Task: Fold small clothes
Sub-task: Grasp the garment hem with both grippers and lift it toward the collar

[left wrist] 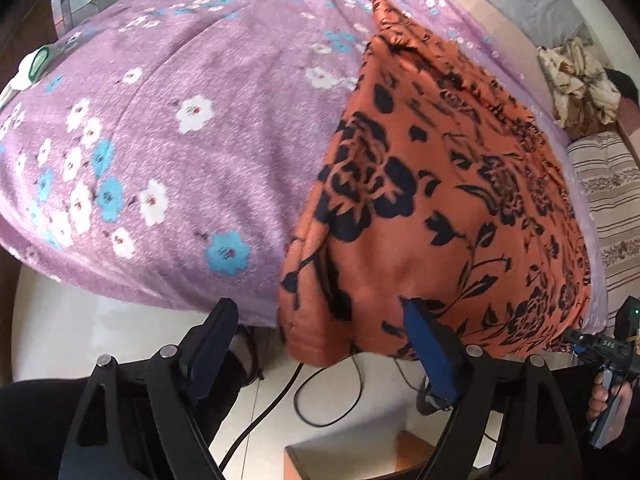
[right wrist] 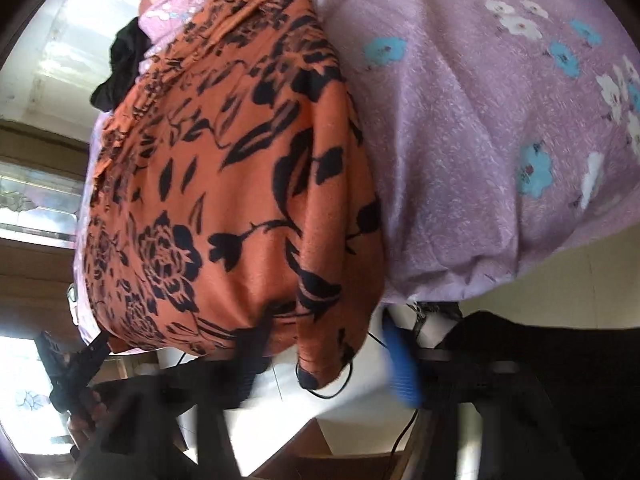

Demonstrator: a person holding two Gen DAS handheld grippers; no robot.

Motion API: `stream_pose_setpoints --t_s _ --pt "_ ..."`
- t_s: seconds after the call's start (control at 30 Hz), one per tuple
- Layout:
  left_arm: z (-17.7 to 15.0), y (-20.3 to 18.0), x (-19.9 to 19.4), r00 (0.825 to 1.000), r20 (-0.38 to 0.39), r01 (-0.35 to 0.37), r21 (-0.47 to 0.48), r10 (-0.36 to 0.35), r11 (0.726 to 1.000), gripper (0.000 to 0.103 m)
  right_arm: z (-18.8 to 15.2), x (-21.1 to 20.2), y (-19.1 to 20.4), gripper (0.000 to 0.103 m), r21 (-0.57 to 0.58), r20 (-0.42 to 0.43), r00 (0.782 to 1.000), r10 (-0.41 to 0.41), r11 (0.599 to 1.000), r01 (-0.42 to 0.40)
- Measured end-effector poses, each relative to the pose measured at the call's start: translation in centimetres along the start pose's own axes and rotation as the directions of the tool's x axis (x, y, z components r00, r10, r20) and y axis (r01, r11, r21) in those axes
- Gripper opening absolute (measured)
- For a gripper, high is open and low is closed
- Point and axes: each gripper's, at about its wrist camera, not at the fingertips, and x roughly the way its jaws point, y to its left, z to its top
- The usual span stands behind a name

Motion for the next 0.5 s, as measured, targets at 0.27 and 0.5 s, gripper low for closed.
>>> stream_pose_setpoints --t_s 0.27,0.5 --pt "0.9 1.6 0.3 0.996 0.005 0.092 -0.062 -0.092 0.994 0.018 -1.0 -2.1 1.9 0.007 -0.092 0.058 0.997 -0.051 0.994 0.056" --pt "0.8 0.7 -1.8 0.991 0.043 0.125 0.018 -0.126 0.992 0.007 -0.7 -5.1 4.3 0.007 -0.152 0.078 0.997 0.029 0.988 -0.017"
